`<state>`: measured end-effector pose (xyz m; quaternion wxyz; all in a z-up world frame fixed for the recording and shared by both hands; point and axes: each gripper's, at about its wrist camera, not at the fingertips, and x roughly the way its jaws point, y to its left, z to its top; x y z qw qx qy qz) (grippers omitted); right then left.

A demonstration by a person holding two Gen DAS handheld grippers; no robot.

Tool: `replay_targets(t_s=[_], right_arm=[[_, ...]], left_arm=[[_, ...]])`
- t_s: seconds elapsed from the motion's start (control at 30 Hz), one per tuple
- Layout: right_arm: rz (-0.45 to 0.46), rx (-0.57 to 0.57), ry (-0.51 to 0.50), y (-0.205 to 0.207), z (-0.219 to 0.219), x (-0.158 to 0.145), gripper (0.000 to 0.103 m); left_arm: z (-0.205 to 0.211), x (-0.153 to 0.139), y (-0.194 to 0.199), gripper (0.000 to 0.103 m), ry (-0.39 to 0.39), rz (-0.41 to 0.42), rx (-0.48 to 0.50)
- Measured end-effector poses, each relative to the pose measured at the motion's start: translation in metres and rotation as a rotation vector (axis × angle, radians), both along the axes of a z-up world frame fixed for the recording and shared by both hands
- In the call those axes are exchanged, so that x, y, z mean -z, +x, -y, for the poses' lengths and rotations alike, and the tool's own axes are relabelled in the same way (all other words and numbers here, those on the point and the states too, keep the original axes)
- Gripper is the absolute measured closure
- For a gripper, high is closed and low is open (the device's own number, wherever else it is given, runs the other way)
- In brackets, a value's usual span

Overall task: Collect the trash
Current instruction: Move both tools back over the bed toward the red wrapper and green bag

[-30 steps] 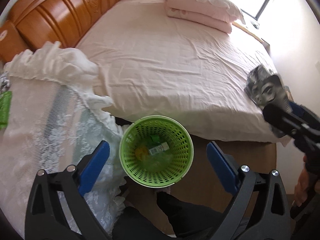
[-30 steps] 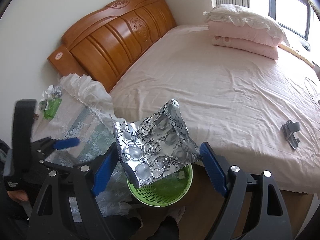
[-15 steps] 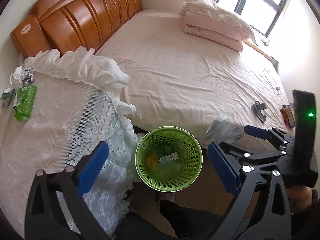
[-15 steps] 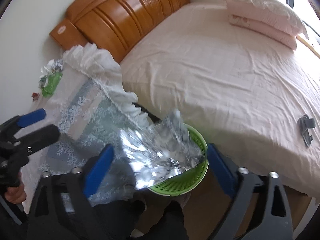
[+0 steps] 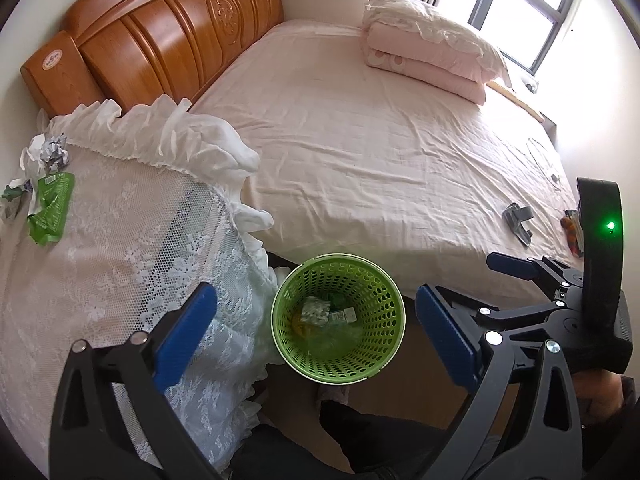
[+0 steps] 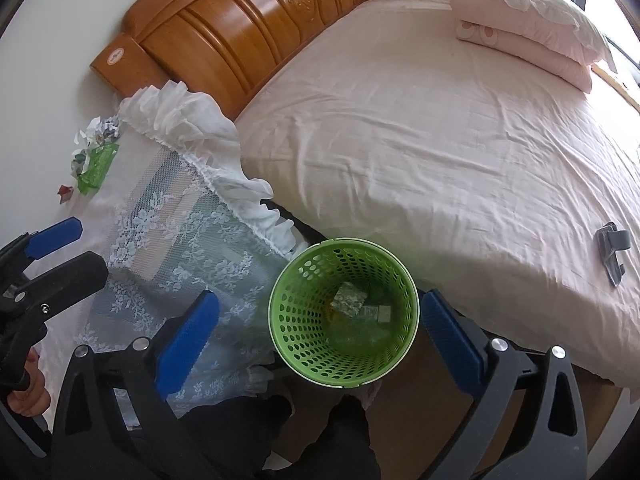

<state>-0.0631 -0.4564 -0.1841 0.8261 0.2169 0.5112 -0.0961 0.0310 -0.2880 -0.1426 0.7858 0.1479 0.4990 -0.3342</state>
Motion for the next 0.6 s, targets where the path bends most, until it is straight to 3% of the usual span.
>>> replay_targets(t_s=[0.27,0.47,0.6], right_arm=[[0.052,-0.053,-0.003,0.017,-0.006,-0.025,0.003],[0.137,-0.200,-0.013,0.056,-0.031,-0.059,0.003],[0.184,-0.327,0.011,0.088,-0.060,-0.075,0.003]], left_arm=[[-0.014,-0.020,0.007,0.008,-0.035,0.035,-0.078],[-0.055,-0.043,0.015,0.008,-0.052,0.099,-0.244],[-0.099,-0.055,0.016,0.008,-0.056,0.127,-0.406]])
